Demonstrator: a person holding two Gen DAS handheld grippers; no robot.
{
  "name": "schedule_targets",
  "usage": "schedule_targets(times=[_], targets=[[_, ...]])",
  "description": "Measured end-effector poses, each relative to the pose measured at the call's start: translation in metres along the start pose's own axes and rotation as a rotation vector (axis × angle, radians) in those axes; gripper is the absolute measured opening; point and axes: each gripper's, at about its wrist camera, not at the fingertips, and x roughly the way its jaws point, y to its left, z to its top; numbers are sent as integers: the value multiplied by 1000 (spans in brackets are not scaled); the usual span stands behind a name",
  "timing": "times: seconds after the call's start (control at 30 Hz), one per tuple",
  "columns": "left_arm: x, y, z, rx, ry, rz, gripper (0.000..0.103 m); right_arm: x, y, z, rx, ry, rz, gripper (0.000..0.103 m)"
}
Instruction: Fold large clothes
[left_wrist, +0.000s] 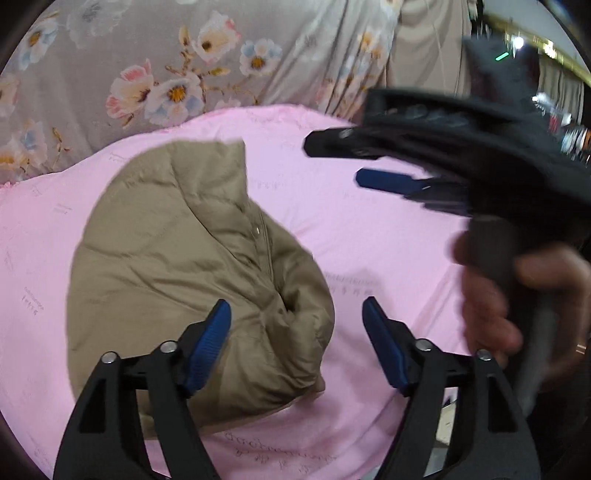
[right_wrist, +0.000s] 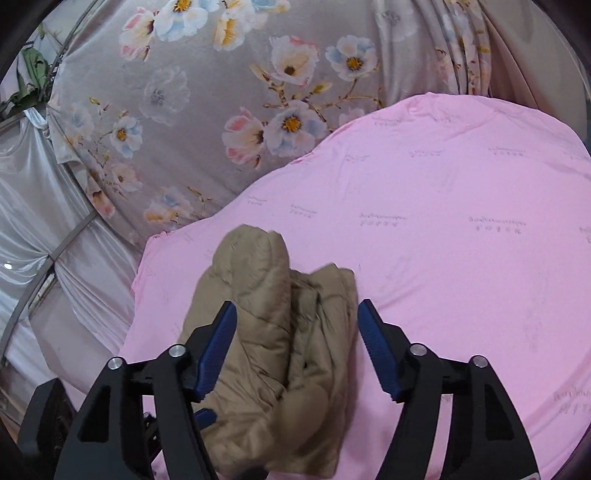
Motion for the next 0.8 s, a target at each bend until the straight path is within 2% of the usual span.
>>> schedule_targets(times=[0.07,0.2,0.33,0.43,0.47,0.5,0.53,0.6,0.67,0.73,0.8], targets=[[-29,20,10,-42,-58,-10,77,15,10,17,26,25,22,74],[-66,85,32,-161,-140,140,77,66,23,41,129,145,53,76],[-77,159,58,-280,-163,275,77,116,29,47,194,272,-9,76],[-66,200,76,-337,-138,323,77,144,26,45,271,362,-38,75],[-58,214,84,-363,-112,320,77,148,24,45,293,372,-47,71],[-48,225,91,-384,-89,289,76,152,22,46,309,377,-53,58],[-40,230,95,-406,-75,272,74,154,20,48,335,376,-46,35],[-18,238,108,-426,-37,243,74,148,13,49,412,361,7,19],[3,235,115,-443,-4,211,68,132,11,49,418,303,36,13],[28,231,122,-455,34,145,68,116,13,47,362,229,-8,10],[49,222,122,-455,70,135,68,112,11,35,306,184,-79,9]])
